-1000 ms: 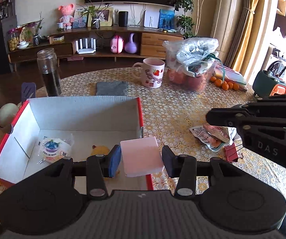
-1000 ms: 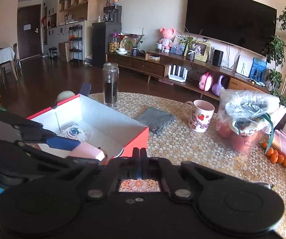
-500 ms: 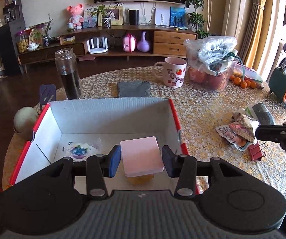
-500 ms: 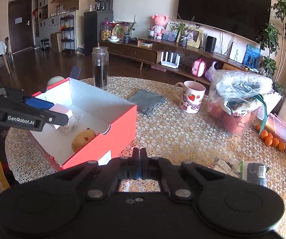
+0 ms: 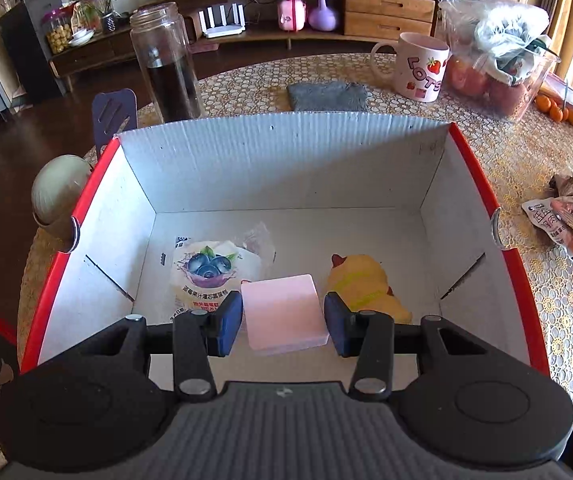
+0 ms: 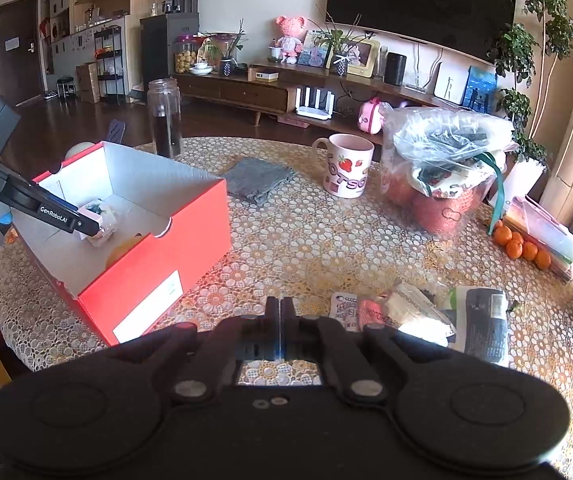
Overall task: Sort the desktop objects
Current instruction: 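Open left tool to drop pink pad while right tool releases cable in box, then withdraw both tools from the shoebox back toward the table clutter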
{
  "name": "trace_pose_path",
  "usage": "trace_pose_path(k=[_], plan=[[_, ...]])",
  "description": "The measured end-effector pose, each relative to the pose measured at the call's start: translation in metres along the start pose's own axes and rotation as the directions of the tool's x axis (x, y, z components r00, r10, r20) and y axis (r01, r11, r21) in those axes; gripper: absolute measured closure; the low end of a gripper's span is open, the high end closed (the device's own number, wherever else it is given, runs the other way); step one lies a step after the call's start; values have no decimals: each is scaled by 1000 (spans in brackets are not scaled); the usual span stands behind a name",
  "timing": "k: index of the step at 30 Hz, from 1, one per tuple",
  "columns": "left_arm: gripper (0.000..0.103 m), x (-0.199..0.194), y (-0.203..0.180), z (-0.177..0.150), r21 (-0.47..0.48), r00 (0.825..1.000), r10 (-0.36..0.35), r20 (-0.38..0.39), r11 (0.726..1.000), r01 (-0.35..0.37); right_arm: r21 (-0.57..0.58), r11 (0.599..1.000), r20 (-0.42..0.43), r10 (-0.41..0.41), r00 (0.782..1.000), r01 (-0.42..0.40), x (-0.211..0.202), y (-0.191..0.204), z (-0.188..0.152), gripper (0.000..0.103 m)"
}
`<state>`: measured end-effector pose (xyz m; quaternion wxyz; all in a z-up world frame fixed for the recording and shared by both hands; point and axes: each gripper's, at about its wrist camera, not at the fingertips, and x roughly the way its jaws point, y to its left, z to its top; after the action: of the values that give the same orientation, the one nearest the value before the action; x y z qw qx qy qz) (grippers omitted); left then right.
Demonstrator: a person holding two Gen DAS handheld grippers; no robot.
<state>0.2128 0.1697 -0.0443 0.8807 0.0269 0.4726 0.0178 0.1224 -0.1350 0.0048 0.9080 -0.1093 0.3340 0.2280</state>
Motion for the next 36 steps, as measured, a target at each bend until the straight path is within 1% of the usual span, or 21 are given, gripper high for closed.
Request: trace_pose_path(k=[5, 8, 11, 12, 13, 15, 19, 25, 32, 36], plan=[[59, 16, -5, 2, 27, 998, -2, -61, 1000, 4, 17, 1000, -9, -13, 1000, 13, -1, -10, -7, 103], [59, 20, -8, 3, 31, 997, 7, -74, 1000, -5, 28, 999, -13, -19, 1000, 20, -2, -16, -11, 102], [51, 21, -7, 3, 15, 997, 8, -78, 1000, -7, 37, 999, -18, -26, 999, 27, -4, -20, -15, 102], [43, 20, -7, 3, 10, 997, 11, -74, 1000, -10, 40, 999, -20, -28, 999, 29, -4, -22, -16, 102], [36, 18, -7, 2, 7, 998, 14, -69, 1000, -13, 42, 999, -20, -30, 999, 31, -5, -23, -18, 102], [33, 13, -9, 2, 2, 999, 17, -47, 1000, -17, 48, 998, -21, -33, 999, 34, -6, -26, -20, 102], [30, -3, -14, 1, -2, 1000, 13, -12, 1000, -13, 68, 997, -18, -38, 999, 39, -11, -34, -27, 99], [29, -35, -27, -2, -15, 998, -34, 58, 999, 35, 96, 994, -10, -45, 999, 46, -20, -46, -36, 95], [29, -64, -59, -2, -9, 985, -120, 124, 992, 122, 113, 992, 0, -53, 999, 53, -33, -59, -47, 92], [29, -77, -89, -3, 48, 976, -156, 149, 987, 151, 125, 990, 5, -61, 998, 60, -40, -69, -54, 91]])
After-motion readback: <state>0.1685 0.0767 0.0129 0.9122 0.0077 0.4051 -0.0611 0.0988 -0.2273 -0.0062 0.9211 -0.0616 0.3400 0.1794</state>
